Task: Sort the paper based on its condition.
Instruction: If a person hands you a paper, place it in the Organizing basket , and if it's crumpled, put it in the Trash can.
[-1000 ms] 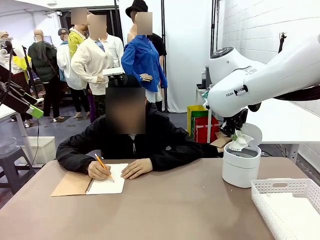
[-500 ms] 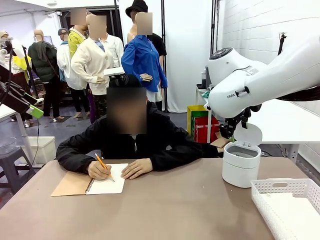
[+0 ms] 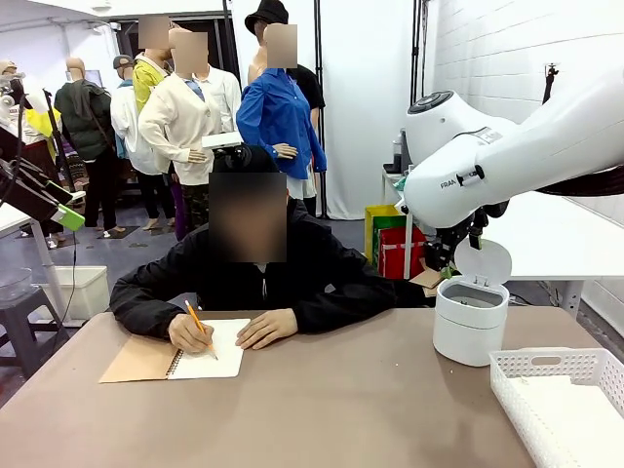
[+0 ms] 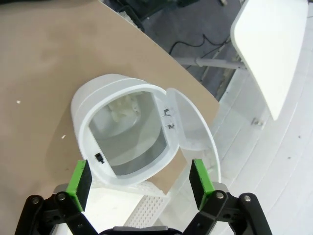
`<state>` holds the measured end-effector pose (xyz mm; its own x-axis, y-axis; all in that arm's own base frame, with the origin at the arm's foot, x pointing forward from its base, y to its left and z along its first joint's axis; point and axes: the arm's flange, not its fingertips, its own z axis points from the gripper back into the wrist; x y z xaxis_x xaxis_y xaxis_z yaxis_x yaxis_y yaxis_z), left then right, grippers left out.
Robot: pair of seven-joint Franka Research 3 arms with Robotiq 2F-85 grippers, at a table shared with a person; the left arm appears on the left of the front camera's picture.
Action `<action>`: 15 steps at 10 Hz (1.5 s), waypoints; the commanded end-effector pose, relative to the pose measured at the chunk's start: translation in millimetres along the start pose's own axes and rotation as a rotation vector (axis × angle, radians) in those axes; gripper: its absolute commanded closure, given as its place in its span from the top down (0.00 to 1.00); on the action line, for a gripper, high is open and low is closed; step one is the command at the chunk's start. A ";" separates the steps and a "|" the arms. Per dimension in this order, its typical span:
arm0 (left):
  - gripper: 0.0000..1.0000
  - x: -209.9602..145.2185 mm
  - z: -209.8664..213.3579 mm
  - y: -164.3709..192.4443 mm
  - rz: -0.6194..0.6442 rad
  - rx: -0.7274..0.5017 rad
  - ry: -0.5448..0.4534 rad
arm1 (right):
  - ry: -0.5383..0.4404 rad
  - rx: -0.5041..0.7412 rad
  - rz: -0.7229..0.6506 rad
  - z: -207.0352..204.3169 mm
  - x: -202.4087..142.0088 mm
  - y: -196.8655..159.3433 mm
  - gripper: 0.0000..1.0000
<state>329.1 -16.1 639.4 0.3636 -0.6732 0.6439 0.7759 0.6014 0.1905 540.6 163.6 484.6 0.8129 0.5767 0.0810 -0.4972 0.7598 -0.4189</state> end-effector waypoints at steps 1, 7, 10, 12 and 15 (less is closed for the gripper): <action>1.00 -0.8 0.6 1.1 0.002 -0.005 -0.006 | -0.058 0.134 -0.013 11.2 -14.9 6.7 1.00; 1.00 -0.8 0.6 1.1 0.002 -0.005 -0.006 | 0.000 0.000 0.000 0.0 0.0 0.0 1.00; 1.00 -0.8 0.6 1.1 0.002 -0.005 -0.006 | -0.066 0.072 0.086 26.3 -15.1 27.1 1.00; 1.00 -0.8 0.6 1.1 0.002 -0.005 -0.006 | -0.171 0.163 0.140 55.9 -24.6 42.4 1.00; 1.00 -0.8 0.6 1.1 0.002 -0.005 -0.006 | -0.327 0.331 0.159 103.0 -30.3 58.5 1.00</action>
<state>329.1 -16.1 639.3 0.3638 -0.6733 0.6437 0.7760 0.6013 0.1904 464.0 230.7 552.9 0.6358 0.7154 0.2899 -0.6846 0.6961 -0.2164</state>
